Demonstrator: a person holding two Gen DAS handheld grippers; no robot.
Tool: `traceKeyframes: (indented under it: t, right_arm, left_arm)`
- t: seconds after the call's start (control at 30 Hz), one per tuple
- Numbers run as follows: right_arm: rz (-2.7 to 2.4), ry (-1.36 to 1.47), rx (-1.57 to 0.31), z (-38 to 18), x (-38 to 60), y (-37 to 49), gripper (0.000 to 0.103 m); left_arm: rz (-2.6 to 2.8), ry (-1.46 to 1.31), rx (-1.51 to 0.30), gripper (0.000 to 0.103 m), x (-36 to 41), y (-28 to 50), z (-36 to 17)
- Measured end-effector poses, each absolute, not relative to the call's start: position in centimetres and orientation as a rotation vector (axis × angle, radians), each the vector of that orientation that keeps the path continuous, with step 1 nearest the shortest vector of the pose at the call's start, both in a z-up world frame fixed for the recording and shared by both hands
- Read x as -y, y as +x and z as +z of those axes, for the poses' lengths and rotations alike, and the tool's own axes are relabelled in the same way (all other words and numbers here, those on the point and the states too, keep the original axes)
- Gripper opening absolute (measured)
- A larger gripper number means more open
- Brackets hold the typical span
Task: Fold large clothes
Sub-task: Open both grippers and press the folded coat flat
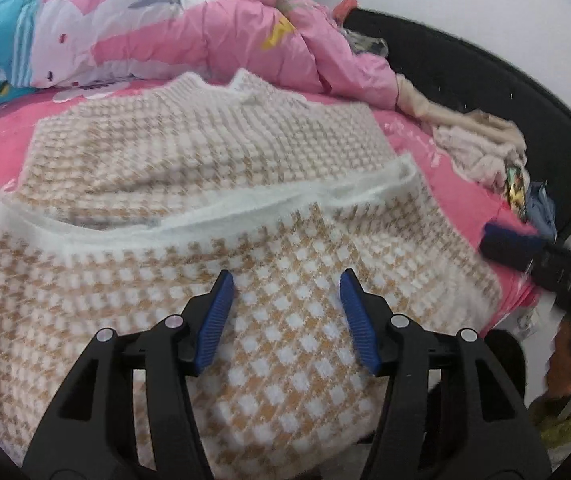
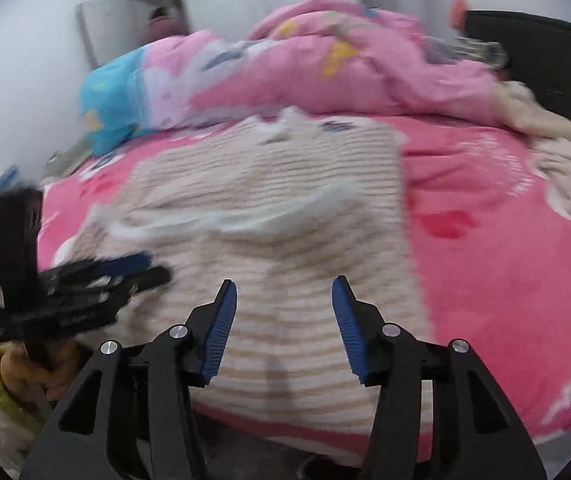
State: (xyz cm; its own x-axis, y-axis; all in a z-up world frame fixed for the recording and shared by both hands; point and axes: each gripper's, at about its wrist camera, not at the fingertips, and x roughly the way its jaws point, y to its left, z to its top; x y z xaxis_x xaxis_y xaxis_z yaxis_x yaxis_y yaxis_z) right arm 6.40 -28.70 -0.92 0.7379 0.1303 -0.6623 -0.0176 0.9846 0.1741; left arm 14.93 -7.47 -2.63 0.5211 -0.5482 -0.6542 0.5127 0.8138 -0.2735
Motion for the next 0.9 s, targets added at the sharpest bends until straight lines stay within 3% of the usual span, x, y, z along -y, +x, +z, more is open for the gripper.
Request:
traceKeyframes:
  t: [0.17, 0.4, 0.63, 0.7, 0.73, 0.9]
  right_arm:
    - [0.083, 0.110, -0.921, -6.9, 25.9, 9.3, 0.050]
    - [0.165, 0.064, -0.779, 0.5, 22.2, 7.3, 0.049]
    - [0.183, -0.036, -0.941, -5.9, 18.7, 10.5, 0.049]
    - [0.171, -0.022, -0.941, -4.5, 18.8, 10.2, 0.047]
    - [0.159, -0.021, -0.932, -3.5, 18.5, 10.1, 0.040]
    - [0.183, 0.002, -0.842, -1.0, 17.1, 9.1, 0.036]
  left_arm:
    - [-0.568, -0.065, -0.795, 0.053, 4.9, 13.9, -1.7]
    - [-0.429, -0.042, -0.810, 0.053, -0.4, 12.5, -2.5]
    - [-0.292, -0.091, -0.857, 0.054, -4.3, 13.8, -5.6]
    - [-0.294, -0.089, -0.849, 0.054, -4.4, 13.9, -5.7]
    - [-0.295, -0.076, -0.840, 0.054, -4.3, 13.9, -5.5]
    - [-0.319, -0.080, -0.820, 0.054, -5.0, 13.9, -5.6]
